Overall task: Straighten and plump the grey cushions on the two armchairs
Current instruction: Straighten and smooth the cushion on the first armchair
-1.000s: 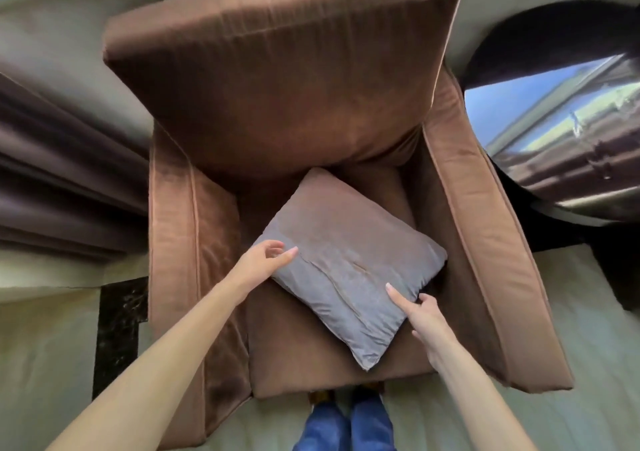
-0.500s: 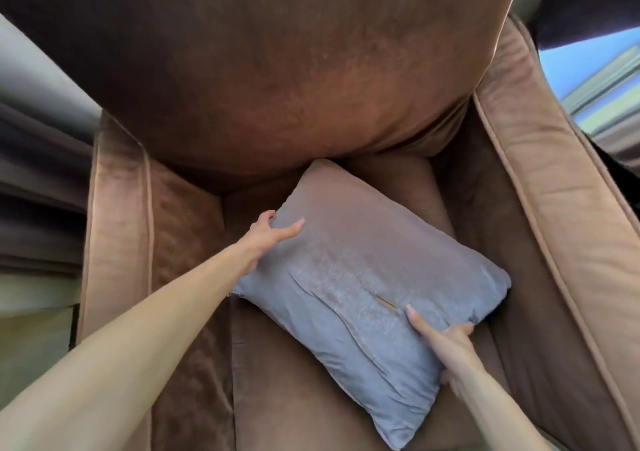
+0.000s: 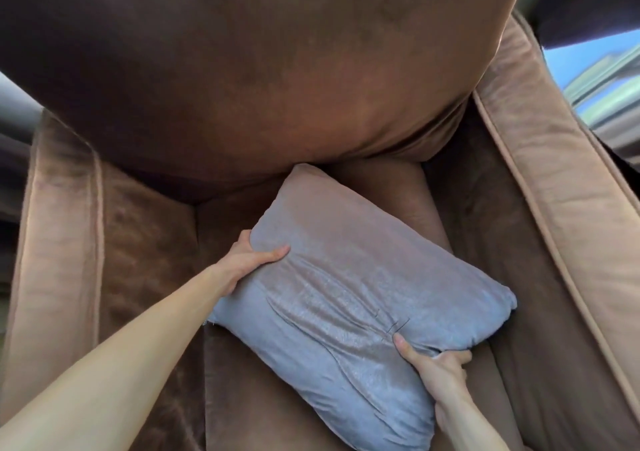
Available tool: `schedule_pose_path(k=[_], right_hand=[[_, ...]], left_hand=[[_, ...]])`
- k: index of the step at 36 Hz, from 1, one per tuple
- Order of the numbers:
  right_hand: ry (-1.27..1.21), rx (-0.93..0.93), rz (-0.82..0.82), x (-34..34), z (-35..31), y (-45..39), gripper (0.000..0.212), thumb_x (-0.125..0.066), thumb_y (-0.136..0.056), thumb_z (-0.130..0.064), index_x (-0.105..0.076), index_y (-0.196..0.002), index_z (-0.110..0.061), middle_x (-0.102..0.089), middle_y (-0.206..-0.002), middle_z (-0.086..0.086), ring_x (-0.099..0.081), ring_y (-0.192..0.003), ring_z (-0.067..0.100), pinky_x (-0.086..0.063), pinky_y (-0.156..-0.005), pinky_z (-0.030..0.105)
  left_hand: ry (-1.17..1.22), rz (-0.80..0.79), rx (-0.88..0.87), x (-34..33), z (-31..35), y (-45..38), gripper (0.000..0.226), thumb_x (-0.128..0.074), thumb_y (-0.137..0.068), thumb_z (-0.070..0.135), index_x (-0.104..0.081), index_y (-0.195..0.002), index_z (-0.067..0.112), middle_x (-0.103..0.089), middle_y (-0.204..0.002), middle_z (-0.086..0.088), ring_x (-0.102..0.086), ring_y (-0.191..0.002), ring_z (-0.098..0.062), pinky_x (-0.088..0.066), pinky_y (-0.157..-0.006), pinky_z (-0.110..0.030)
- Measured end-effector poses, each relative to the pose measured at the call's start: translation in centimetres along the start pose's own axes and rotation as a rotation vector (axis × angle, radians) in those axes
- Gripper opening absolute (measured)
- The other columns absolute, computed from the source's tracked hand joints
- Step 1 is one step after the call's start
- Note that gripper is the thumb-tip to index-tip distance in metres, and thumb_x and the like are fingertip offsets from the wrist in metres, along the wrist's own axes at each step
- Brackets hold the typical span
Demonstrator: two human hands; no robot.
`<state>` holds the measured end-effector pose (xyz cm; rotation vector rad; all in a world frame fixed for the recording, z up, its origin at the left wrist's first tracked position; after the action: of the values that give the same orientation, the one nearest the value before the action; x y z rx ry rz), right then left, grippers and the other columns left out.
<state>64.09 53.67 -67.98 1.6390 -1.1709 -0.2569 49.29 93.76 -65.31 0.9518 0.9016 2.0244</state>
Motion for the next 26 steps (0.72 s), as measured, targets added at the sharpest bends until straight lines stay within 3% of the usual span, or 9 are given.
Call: schedule_pose_path(k=[5,12,18,21,23,26], right_hand=[[-0.063,0.07,-0.03,0.5,-1.3,2.8,0.137,-0.098,-0.033,-0.053,-0.02,-0.138,-0.013,-0.036,-0.146,0.017,-0.043,-0.135,0.033,-0.04,-0.115,0.05],[-0.041,0.222,-0.002,1.9,-6.3,6.0,0.165,-0.095,-0.009,-0.056,-0.017,-0.149,-0.015,-0.032,-0.153,0.011,-0.037,-0.142,0.03,-0.036,-0.118,0.049],[0.009,0.417,-0.089,1.0,-13.6,7.8,0.146,-0.095,-0.016,-0.059,-0.022,-0.138,-0.026,-0.037,-0.144,0.004,-0.04,-0.136,0.027,-0.036,-0.116,0.053],[-0.061,0.482,-0.191,0.0,-17.6,8.6,0.133,-0.097,-0.024,-0.057,-0.025,-0.133,-0.033,-0.045,-0.139,-0.003,-0.048,-0.129,0.023,-0.041,-0.113,0.053],[-0.113,0.525,-0.262,-0.7,-20.3,9.0,0.126,-0.099,-0.028,-0.054,-0.029,-0.13,-0.032,-0.053,-0.133,-0.005,-0.055,-0.124,0.022,-0.045,-0.109,0.052],[-0.164,0.584,-0.351,-1.8,-23.7,9.9,0.122,-0.099,-0.028,-0.056,-0.032,-0.128,-0.037,-0.058,-0.128,-0.01,-0.063,-0.114,0.012,-0.051,-0.1,0.042]], left_hand=[[-0.108,0.144,-0.017,0.8,0.8,3.1,0.107,-0.081,-0.044,0.078,-0.039,-0.129,0.028,-0.05,-0.133,-0.001,-0.049,-0.127,-0.028,-0.043,-0.11,-0.051],[-0.067,0.328,-0.03,3.0,0.9,7.8,0.107,-0.082,-0.061,0.071,-0.029,-0.142,0.025,-0.04,-0.139,-0.005,-0.039,-0.132,-0.031,-0.039,-0.111,-0.054],[0.181,0.4,-0.153,6.4,0.0,11.1,0.103,-0.091,-0.061,0.057,-0.027,-0.136,0.028,-0.039,-0.133,0.003,-0.044,-0.128,-0.024,-0.041,-0.11,-0.047],[0.281,0.391,-0.206,7.8,0.4,12.4,0.111,-0.091,-0.045,0.062,-0.024,-0.129,0.033,-0.038,-0.13,0.007,-0.045,-0.123,-0.018,-0.042,-0.105,-0.04],[0.336,0.363,-0.24,8.4,0.7,12.9,0.111,-0.086,-0.038,0.065,-0.023,-0.125,0.036,-0.038,-0.132,0.009,-0.044,-0.122,-0.014,-0.041,-0.103,-0.037],[0.422,0.346,-0.313,9.4,1.0,13.4,0.1,-0.089,-0.049,0.053,-0.026,-0.125,0.036,-0.04,-0.139,0.009,-0.044,-0.129,-0.012,-0.04,-0.105,-0.035]])
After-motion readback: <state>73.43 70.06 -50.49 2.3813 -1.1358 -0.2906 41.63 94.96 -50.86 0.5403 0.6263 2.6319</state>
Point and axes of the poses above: each hand's wrist, its own y-axis away from the middle knuckle, its own x-axis out of the back of the hand, z = x × y, the point moved 10 cm from there along -y, towards the middle knuckle
